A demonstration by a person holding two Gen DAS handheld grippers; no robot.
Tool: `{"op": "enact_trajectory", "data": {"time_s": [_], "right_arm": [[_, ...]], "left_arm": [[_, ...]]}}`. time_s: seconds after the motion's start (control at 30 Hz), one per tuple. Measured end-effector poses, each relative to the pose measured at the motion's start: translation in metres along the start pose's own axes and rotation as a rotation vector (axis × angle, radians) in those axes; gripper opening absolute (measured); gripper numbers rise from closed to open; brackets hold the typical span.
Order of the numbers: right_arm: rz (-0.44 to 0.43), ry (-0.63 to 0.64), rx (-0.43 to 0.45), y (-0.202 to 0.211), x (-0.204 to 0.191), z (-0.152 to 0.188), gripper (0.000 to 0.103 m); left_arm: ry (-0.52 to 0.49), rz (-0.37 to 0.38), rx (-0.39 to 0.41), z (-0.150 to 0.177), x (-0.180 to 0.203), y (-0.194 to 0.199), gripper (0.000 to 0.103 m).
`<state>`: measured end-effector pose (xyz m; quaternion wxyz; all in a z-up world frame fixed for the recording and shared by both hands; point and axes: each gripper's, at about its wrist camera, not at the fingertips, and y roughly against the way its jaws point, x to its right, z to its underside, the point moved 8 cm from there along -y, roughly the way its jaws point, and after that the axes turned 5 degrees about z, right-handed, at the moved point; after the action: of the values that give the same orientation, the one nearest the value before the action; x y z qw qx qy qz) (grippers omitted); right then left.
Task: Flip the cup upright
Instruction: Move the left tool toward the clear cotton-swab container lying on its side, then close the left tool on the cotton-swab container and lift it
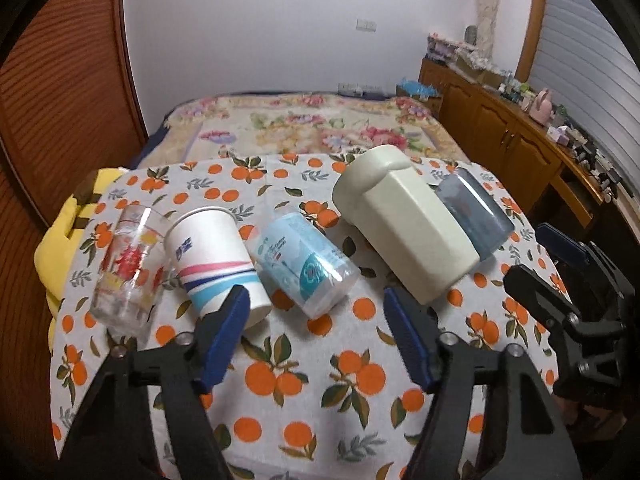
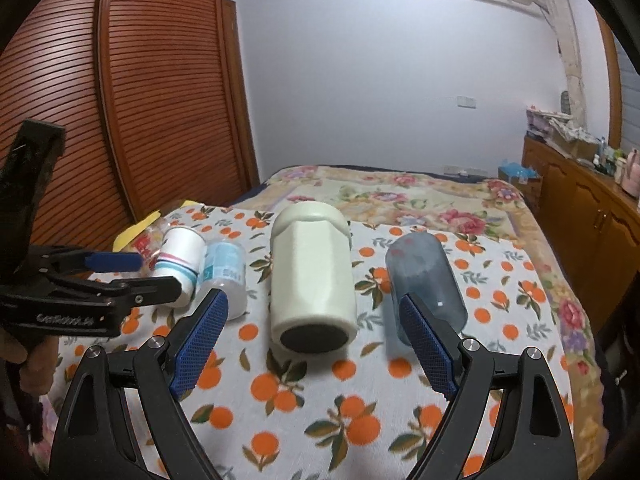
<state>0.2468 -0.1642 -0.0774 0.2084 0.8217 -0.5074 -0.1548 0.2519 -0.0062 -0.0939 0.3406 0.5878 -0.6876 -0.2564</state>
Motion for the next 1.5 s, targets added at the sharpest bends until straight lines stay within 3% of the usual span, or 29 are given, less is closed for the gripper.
{"op": "enact_trajectory", "data": {"time_s": [0.23, 0.4, 1.17, 1.43, 1.5], "right_arm": [[-0.018, 0.005, 0.012, -0.012, 0.004, -0.014, 0.089], [-0.024, 0.011, 0.011, -0.019, 0.005, -0.019, 0.089], [-0.034, -0.015, 0.03, -0.017, 0.011, -0.028, 0.089], [-0.031, -0.022, 0.024, -0.018, 0.015, -0.025, 0.089], [-0.03, -0.025, 0.023, -0.017, 0.016, -0.024, 0.089]], "left_arm": [[0.018, -0.016, -0.117, -0.022, -0.001, -0.032, 0.058], [0.043, -0.035, -0.178, -0.027, -0.01, -0.051, 0.057], [-0.009, -0.106, -0.241, -0.025, -0.007, -0.082, 0.064], [0.016, -0.087, -0.302, -0.014, -0.008, -0.096, 0.065], [0.016, -0.08, -0.303, -0.011, -0.007, -0.098, 0.061]]}}
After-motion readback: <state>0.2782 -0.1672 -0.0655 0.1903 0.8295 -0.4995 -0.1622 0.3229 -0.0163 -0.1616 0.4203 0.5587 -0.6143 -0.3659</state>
